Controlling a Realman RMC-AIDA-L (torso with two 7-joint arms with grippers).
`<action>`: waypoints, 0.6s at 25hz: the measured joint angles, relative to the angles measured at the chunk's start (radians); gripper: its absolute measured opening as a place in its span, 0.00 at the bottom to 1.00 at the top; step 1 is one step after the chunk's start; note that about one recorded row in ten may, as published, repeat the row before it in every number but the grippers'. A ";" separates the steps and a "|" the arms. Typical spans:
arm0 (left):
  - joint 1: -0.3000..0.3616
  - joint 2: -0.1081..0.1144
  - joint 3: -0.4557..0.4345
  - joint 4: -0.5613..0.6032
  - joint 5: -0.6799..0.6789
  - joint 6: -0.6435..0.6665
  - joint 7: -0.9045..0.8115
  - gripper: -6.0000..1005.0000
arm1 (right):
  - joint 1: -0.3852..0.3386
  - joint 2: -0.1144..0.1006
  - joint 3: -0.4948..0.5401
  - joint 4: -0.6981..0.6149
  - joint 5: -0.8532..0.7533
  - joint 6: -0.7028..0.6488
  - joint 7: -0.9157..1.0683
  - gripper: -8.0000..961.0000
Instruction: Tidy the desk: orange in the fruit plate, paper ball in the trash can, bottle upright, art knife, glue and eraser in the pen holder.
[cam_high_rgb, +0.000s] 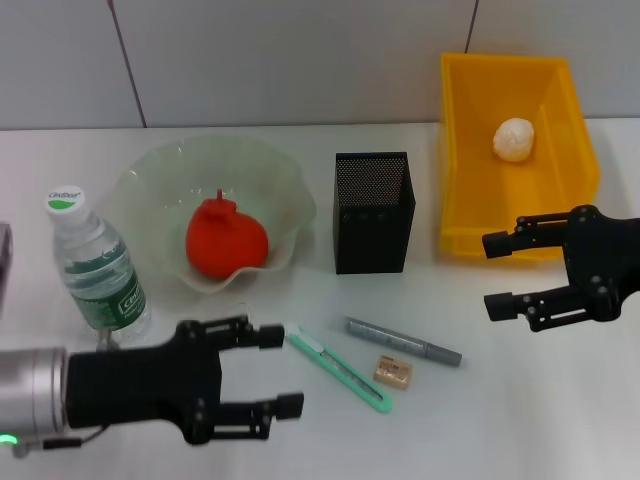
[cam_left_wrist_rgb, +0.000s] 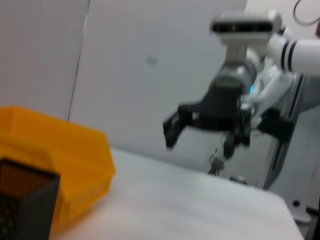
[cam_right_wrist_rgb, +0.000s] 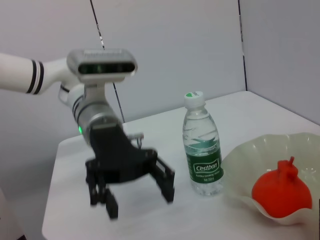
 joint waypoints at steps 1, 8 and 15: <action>0.003 -0.001 0.000 -0.025 0.010 -0.009 0.032 0.80 | 0.008 0.000 -0.006 0.000 -0.002 -0.001 0.017 0.82; 0.010 0.005 -0.005 -0.104 0.015 -0.021 0.128 0.80 | 0.049 -0.005 -0.100 0.034 -0.003 0.007 0.194 0.82; 0.056 0.003 -0.006 -0.127 0.014 -0.043 0.221 0.80 | 0.200 -0.028 -0.302 0.195 -0.083 0.025 0.639 0.82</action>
